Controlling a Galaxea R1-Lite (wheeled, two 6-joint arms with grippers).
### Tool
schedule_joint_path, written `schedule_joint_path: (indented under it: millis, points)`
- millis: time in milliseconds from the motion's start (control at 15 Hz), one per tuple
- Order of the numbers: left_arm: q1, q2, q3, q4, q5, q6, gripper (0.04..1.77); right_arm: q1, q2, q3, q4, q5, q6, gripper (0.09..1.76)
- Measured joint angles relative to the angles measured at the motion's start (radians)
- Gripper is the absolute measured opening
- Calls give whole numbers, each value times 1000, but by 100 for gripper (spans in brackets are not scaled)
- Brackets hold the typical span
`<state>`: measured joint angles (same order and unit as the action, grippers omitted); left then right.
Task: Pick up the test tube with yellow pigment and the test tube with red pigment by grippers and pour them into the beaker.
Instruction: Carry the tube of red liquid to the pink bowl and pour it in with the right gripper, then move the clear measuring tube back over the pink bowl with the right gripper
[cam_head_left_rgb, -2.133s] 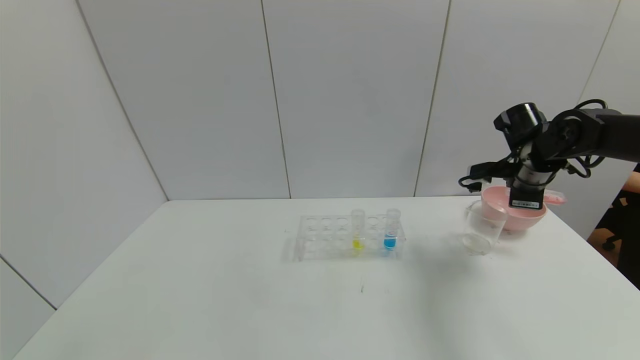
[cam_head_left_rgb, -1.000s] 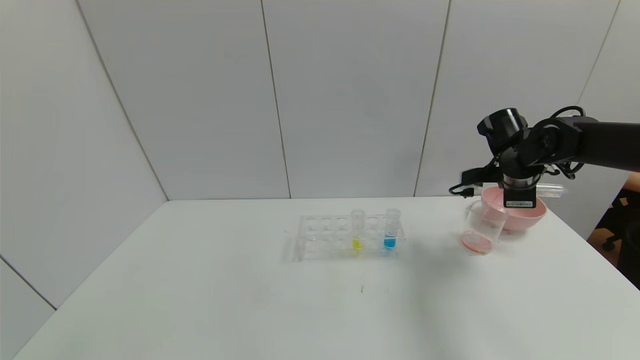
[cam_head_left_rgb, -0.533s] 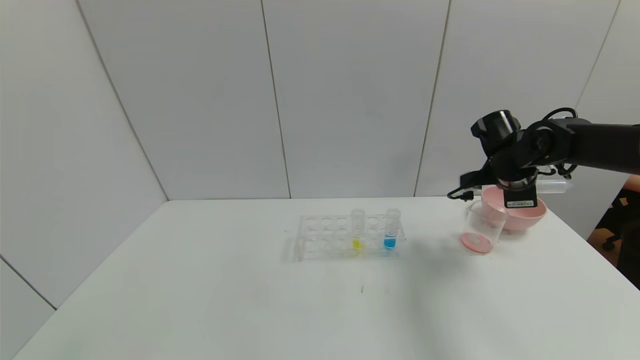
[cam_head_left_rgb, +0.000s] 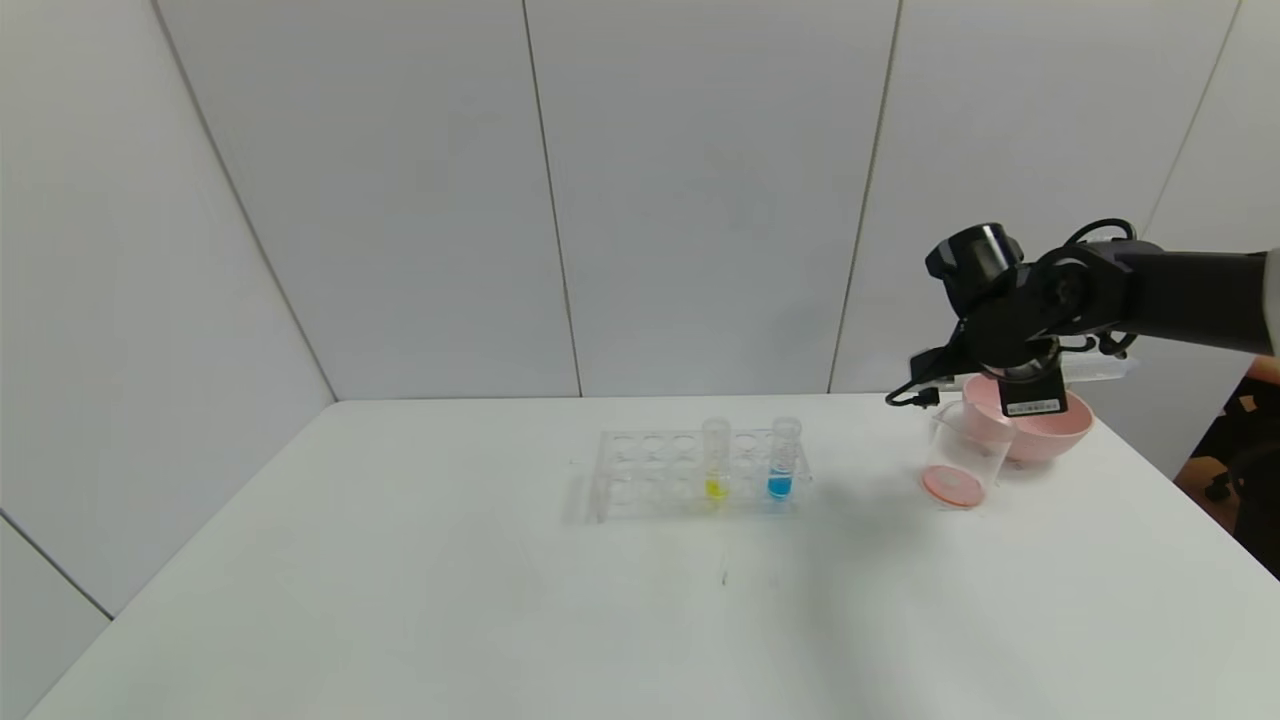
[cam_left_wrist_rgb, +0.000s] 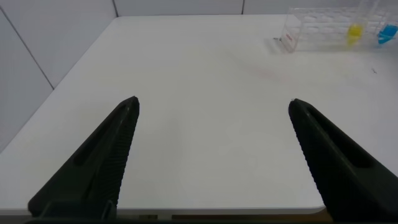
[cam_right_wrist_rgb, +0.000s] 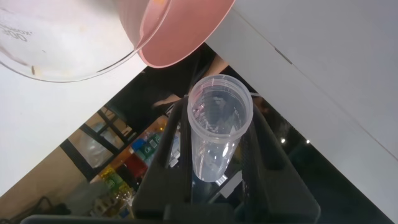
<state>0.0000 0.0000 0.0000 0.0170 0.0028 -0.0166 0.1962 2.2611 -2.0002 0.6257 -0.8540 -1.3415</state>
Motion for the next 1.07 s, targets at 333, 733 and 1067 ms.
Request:
schedule_joint_path:
  millis: [333,733,1067]
  points:
    - [0,0,0,0,0,0,172,14,-1,0,1,1,0,51]
    - [0,0,0,0,0,0,172,10,-8,0,-1,2,4,51]
    - [0,0,0,0,0,0,172,-31,-60,4,1,274,44,51]
